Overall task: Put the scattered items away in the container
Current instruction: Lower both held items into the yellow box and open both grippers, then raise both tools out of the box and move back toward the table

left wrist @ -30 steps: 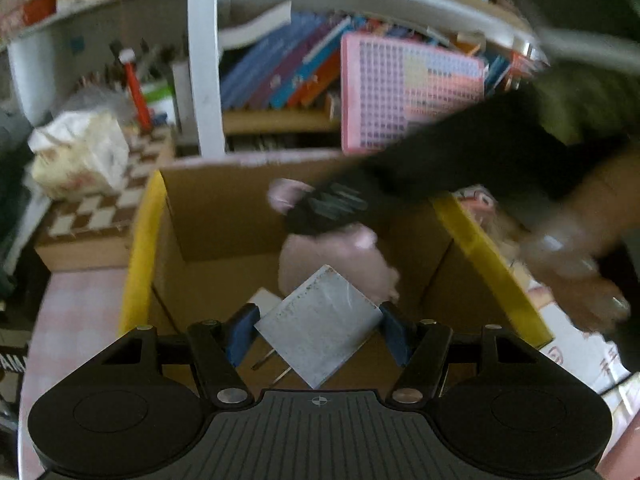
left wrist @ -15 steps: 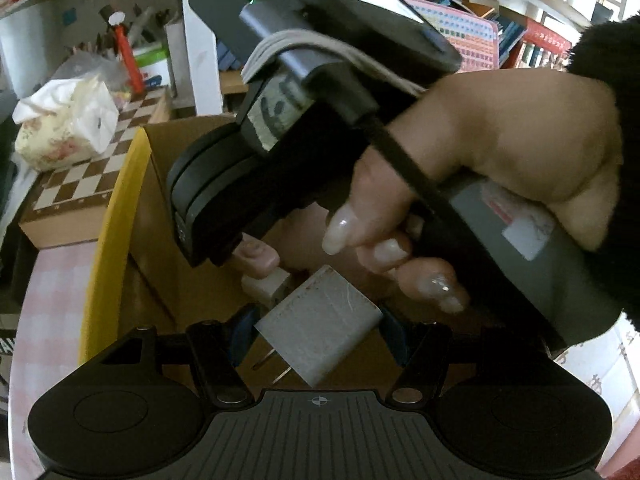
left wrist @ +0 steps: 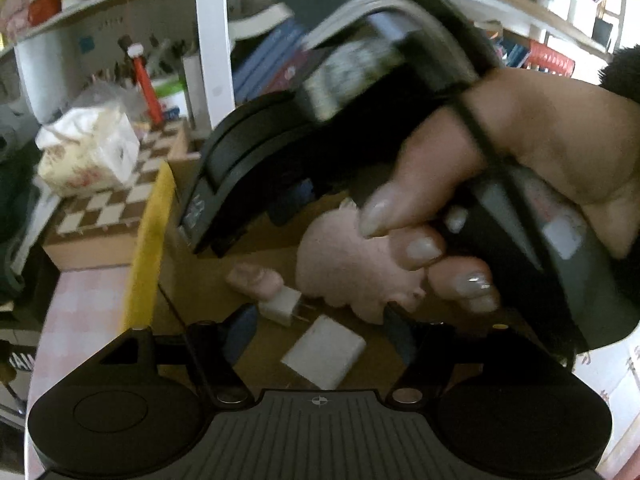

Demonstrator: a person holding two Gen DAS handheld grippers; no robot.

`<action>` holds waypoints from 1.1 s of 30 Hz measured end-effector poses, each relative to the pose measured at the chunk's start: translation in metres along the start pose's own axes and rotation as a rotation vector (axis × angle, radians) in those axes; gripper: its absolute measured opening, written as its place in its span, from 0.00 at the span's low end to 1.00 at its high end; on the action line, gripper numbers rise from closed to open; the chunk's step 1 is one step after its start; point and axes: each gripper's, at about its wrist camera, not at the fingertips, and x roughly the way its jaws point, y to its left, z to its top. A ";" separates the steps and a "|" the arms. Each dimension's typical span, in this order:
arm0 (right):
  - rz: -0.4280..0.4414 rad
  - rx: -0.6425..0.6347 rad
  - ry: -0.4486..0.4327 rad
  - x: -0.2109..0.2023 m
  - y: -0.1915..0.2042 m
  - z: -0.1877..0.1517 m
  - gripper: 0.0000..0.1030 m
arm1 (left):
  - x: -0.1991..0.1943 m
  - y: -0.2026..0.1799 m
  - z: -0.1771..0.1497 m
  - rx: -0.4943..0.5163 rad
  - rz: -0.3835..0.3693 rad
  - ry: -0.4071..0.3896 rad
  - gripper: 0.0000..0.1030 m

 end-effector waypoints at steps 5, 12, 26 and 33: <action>-0.010 0.003 -0.082 -0.047 0.008 -0.006 0.43 | -0.028 0.000 0.005 0.007 0.009 -0.081 0.73; -0.033 0.024 -0.228 -0.129 0.022 -0.030 0.43 | -0.089 -0.006 -0.009 0.016 0.013 -0.178 0.75; -0.182 0.091 -0.298 -0.224 0.041 -0.165 0.43 | -0.180 -0.016 -0.073 -0.026 0.022 -0.229 0.78; -0.262 0.117 -0.284 -0.228 0.066 -0.238 0.44 | -0.188 -0.029 -0.107 -0.014 0.047 -0.200 0.78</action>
